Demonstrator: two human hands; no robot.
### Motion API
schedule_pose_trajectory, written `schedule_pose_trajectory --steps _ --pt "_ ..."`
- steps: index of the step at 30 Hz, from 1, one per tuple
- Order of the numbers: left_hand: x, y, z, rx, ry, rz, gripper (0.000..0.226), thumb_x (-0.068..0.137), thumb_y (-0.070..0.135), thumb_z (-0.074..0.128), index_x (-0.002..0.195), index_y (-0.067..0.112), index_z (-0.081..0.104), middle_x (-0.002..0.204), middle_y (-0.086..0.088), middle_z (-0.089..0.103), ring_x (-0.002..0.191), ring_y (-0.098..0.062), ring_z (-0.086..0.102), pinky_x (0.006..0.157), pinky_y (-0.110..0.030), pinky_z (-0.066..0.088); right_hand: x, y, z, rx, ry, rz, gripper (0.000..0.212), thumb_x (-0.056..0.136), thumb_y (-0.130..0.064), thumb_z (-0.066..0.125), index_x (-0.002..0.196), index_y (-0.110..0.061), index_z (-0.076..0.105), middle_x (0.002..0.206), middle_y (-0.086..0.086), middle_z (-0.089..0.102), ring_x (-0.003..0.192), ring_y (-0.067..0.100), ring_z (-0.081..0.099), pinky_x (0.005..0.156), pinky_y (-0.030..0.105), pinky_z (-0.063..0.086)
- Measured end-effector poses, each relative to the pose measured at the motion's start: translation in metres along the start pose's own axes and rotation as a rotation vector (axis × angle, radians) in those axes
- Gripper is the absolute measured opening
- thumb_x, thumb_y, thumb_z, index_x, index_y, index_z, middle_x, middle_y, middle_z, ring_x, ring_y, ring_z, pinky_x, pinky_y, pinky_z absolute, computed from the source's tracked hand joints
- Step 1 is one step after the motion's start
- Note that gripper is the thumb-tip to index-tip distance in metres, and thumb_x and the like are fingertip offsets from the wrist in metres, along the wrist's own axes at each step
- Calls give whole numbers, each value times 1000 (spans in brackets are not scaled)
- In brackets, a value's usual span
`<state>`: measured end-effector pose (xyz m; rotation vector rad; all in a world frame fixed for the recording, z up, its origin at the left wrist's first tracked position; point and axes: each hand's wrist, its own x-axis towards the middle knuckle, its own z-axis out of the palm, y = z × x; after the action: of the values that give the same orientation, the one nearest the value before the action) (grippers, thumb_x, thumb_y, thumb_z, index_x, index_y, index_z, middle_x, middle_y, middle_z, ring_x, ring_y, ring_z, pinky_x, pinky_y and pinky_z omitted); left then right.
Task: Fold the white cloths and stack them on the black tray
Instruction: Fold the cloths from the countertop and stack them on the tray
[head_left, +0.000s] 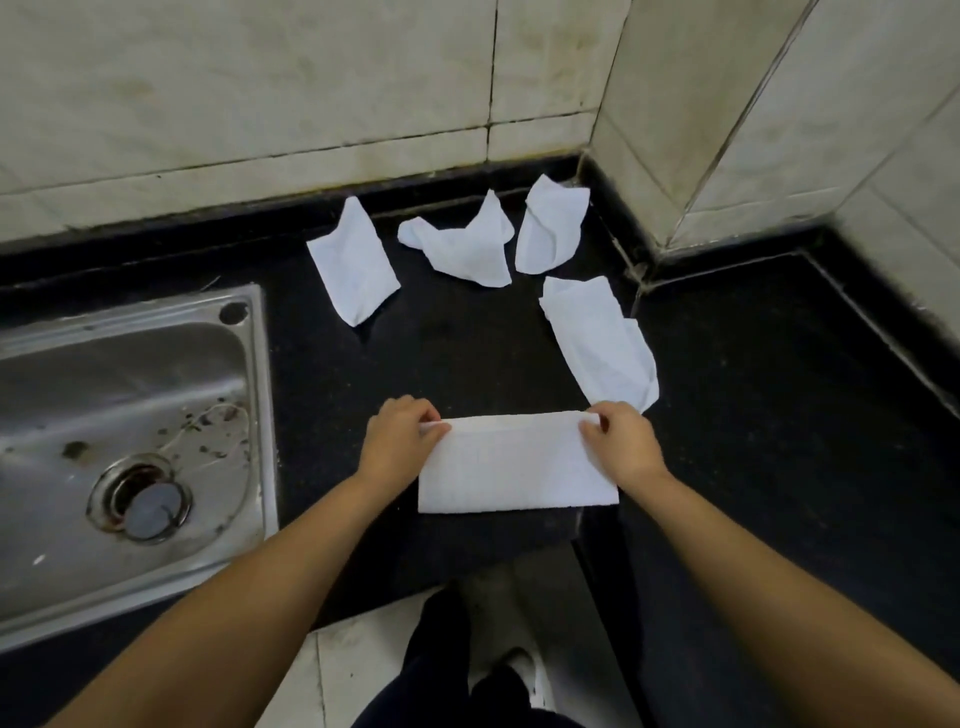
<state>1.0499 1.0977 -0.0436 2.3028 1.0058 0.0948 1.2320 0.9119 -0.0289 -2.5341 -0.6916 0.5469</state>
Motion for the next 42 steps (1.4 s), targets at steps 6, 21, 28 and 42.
schedule_pose_trajectory --steps 6,21,28,42 --pt "-19 -18 18 158 138 57 59 82 53 49 129 17 50 125 -7 53 114 -27 49 96 -41 38 5 -25 29 -432 177 -278 40 83 -9 55 122 -16 57 117 8 55 108 30 51 86 39 37" --pt "-59 -25 22 242 -6 -84 64 86 56 49 140 23 35 144 3 31 133 -16 28 107 -33 24 9 -131 63 -369 -501 -429 23 91 -28 56 111 -18 53 111 4 59 102 20 57 95 40 46" --pt "-7 19 -51 -229 3 56 20 89 26 59 75 13 52 69 4 51 67 -14 49 66 -32 39 21 -144 -25 67 -223 -479 21 90 -17 55 111 -16 60 110 1 62 95 10 55 76 18 38" --pt "-77 14 -51 -89 -23 246 8 86 23 66 92 17 67 91 5 71 84 -11 66 79 -38 53 -51 -57 -26 108 -178 -625 11 87 -12 62 95 -16 70 94 0 67 87 16 62 81 27 50"
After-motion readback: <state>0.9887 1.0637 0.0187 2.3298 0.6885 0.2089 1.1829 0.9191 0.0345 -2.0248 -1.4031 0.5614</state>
